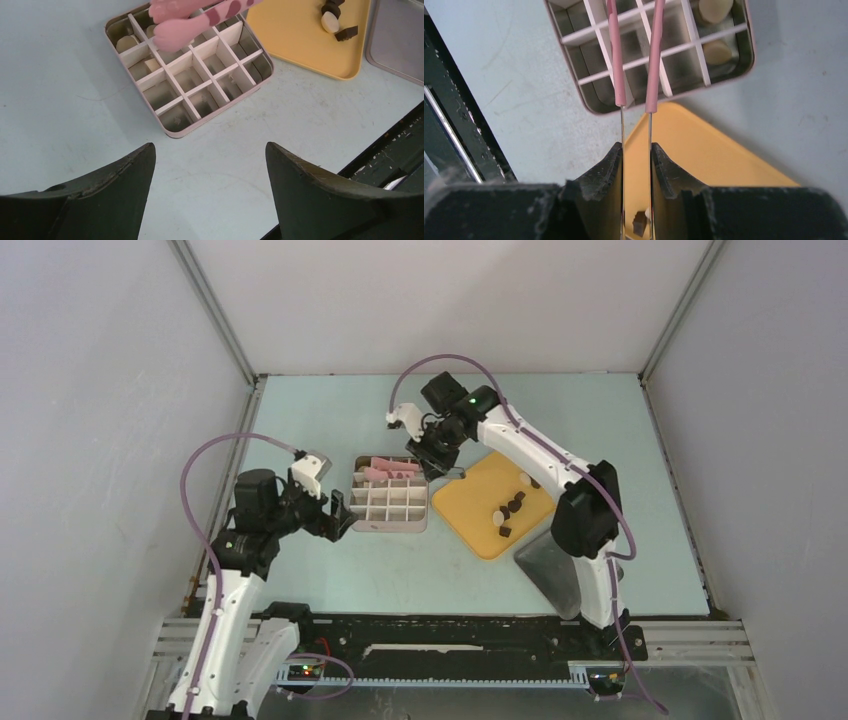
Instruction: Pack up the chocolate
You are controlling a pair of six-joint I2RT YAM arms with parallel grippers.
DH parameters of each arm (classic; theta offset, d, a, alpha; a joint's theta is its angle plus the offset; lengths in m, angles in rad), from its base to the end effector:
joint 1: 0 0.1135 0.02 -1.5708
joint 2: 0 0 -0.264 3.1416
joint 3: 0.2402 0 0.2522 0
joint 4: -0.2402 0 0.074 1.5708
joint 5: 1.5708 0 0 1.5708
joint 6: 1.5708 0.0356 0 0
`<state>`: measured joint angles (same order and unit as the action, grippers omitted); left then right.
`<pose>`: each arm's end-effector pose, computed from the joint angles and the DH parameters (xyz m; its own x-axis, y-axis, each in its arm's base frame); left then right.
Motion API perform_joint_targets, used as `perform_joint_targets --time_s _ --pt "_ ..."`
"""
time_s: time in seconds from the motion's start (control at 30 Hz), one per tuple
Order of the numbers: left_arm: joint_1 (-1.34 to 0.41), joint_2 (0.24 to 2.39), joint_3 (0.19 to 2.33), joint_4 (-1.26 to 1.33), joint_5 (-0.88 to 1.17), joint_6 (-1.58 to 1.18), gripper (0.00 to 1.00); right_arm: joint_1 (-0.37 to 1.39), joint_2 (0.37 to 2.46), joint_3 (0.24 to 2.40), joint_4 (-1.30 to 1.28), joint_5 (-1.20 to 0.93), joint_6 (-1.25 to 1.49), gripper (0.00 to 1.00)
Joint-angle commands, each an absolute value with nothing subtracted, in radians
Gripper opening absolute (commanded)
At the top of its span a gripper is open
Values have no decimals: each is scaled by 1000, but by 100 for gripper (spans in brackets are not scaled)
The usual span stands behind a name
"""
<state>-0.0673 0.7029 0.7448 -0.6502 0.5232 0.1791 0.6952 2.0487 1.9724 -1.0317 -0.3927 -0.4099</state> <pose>0.1453 -0.0276 0.2945 -0.4778 0.1869 -0.8584 0.5615 0.8165 -0.1348 0.3276 0.2910 0.2934 -0.3421 -0.7648 -0.5459 -0.9369 0.3219 0.1361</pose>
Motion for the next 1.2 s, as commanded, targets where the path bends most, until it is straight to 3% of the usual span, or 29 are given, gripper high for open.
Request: perform_joint_targets --time_s 0.0,0.3,0.63,0.87,1.17 --pt "-45 673 741 -619 538 162 85 718 2107 2092 -1060 -429 -394 22" --pt "-34 665 738 -615 551 158 85 723 2143 2116 -1077 -386 -388 34" --pt "-34 670 731 -607 560 155 85 705 2083 2085 -1051 -377 -393 30" --pt "-33 670 732 -608 561 156 85 696 2151 2151 -1077 -403 -381 25" --pt "-32 670 731 -607 560 157 85 701 2168 2182 -1080 -392 -384 29"
